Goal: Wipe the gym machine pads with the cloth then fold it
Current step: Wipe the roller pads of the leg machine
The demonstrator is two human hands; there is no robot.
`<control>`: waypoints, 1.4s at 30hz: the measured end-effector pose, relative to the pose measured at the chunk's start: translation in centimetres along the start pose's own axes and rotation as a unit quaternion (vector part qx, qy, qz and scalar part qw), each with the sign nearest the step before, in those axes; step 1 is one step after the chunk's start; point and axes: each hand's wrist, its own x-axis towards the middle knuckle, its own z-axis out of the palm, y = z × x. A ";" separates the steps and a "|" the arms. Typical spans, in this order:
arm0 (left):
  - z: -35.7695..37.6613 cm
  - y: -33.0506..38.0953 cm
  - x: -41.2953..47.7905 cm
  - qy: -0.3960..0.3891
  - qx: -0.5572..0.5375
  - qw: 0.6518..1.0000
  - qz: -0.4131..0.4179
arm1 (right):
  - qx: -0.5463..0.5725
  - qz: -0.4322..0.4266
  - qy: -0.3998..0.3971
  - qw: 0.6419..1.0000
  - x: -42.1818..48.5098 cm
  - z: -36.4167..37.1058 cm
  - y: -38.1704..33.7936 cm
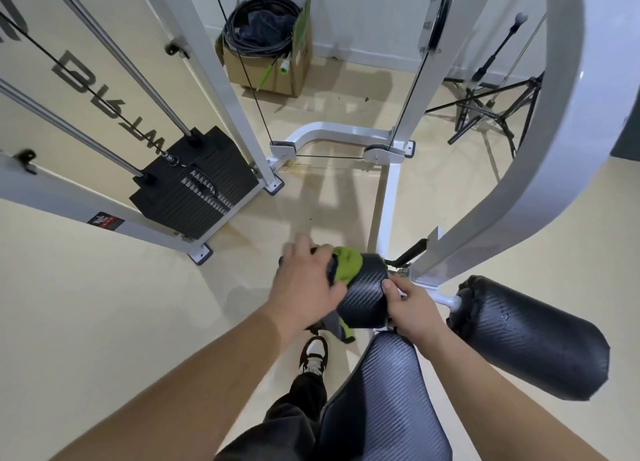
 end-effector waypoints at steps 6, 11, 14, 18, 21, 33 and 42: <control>1.2 1.3 0.0 0.039 0.058 0.997 -0.041 | -0.001 -0.013 0.009 1.000 -0.4 0.6 0.5; 3.6 6.7 -0.2 -0.009 0.016 0.995 0.094 | 0.030 -0.018 0.020 0.999 -2.8 1.1 1.5; 3.2 4.3 -1.5 -0.006 0.049 0.989 0.141 | 0.029 -0.022 0.034 0.999 -3.6 1.6 2.5; 1.1 -1.8 -1.8 0.067 0.022 0.997 0.017 | 0.022 -0.008 0.023 0.999 -3.5 1.3 2.3; 0.8 -2.1 -1.9 0.098 0.013 0.993 -0.064 | 0.050 0.009 -0.009 0.999 -3.4 0.2 0.8; 0.0 -4.1 -1.6 0.070 -0.001 0.997 -0.014 | 0.012 -0.021 0.046 0.999 -1.8 0.6 -1.1; 2.7 6.7 -0.8 -0.002 0.006 0.998 0.055 | 0.024 -0.013 0.051 0.998 -2.6 0.9 0.2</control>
